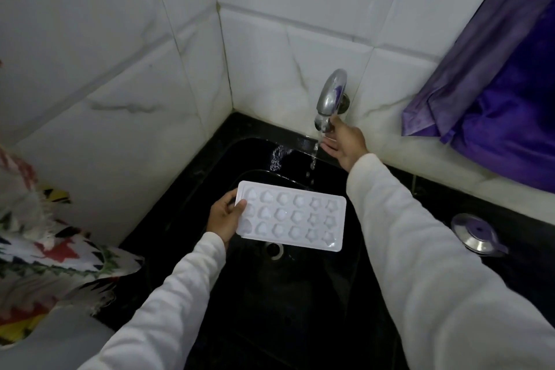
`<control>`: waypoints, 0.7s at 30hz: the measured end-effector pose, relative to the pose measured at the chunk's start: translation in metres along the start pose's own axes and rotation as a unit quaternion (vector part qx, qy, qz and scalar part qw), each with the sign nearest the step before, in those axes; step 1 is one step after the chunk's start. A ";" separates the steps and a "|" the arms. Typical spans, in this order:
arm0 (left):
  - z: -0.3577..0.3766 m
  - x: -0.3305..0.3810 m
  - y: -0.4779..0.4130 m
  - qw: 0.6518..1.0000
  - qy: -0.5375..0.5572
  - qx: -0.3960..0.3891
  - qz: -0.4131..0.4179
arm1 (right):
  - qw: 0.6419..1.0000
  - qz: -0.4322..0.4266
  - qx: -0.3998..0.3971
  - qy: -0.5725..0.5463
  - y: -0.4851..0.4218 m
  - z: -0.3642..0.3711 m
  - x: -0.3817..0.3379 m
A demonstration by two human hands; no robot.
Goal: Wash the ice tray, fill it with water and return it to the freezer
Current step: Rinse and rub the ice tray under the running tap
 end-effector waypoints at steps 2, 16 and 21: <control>-0.001 -0.002 -0.002 1.000 0.001 0.000 -0.003 | 0.999 0.032 -0.012 -0.041 -0.010 0.012 -0.003; 0.004 0.000 -0.001 0.999 0.041 0.026 0.006 | 0.997 -0.048 -0.011 -0.059 0.017 -0.023 0.028; 0.006 0.007 0.000 0.998 0.059 0.034 0.009 | 0.981 -0.109 0.040 0.157 0.082 -0.102 0.111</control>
Point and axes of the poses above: each hand's wrist, its own y-axis away from the middle knuckle, its own z-axis out of the palm, x = y × z, the point moved 3 cm from there along -y, towards the middle knuckle, and after that the axes turned 13 degrees about x, right-handed, at the moved point
